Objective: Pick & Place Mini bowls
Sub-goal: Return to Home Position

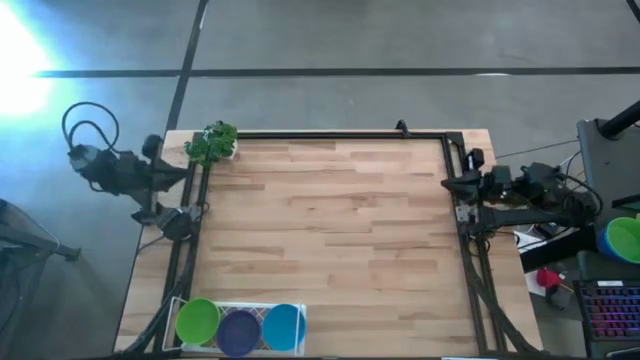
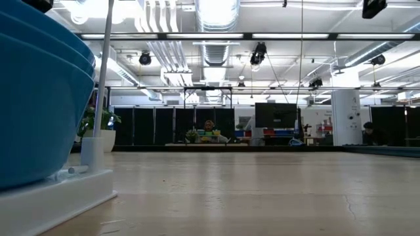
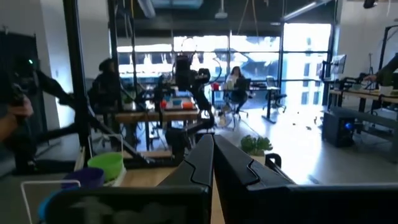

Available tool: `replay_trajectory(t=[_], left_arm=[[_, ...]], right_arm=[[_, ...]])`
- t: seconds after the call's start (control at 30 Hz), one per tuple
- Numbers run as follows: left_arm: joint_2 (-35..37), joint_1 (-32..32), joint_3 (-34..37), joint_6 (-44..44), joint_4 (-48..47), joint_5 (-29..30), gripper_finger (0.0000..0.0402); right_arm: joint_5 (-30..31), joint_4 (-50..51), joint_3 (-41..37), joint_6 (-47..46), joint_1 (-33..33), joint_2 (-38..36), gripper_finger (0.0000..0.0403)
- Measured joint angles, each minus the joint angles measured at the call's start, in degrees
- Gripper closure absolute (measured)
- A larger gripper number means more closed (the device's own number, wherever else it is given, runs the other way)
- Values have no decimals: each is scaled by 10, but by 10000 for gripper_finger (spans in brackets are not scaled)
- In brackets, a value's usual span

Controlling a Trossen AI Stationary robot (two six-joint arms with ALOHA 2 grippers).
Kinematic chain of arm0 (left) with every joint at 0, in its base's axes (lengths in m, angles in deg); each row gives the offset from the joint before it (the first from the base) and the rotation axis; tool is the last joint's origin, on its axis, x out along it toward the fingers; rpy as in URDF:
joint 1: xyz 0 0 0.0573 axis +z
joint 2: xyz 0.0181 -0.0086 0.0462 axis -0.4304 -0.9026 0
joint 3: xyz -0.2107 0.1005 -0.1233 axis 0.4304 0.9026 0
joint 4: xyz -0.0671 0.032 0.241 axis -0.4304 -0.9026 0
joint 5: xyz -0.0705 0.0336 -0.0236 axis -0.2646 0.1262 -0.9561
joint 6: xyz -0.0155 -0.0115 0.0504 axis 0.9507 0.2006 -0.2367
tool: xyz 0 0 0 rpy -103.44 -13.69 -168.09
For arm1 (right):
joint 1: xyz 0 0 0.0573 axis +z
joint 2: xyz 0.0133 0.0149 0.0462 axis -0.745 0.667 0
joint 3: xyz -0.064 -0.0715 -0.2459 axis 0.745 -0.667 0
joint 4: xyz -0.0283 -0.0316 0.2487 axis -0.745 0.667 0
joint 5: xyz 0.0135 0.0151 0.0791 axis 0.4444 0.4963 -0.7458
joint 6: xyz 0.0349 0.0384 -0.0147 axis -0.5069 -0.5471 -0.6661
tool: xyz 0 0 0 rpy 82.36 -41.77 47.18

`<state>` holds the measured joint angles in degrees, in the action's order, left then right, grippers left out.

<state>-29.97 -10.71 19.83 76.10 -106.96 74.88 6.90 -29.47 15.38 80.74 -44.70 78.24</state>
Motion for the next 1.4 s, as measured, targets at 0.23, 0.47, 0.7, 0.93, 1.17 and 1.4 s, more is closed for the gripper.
replay_trajectory(t=[0.23,0.47,0.7,0.93,1.17,1.4], left_arm=[[15,0,-24,-20,-19,7,401],[18,-1,-28,-24,-25,4,401],[19,-1,-20,-23,-21,8,401],[19,-1,17,-23,8,8,402],[19,-1,68,-27,60,8,402],[20,-1,127,-27,120,8,402]], right_arm=[[24,2,-30,-6,0,-86,394],[63,27,-24,-5,0,-76,394],[65,34,-35,-20,0,-81,394],[76,17,-75,-34,0,-88,394],[76,-27,-118,-22,0,-95,394],[75,-84,-170,-20,0,-95,394]])
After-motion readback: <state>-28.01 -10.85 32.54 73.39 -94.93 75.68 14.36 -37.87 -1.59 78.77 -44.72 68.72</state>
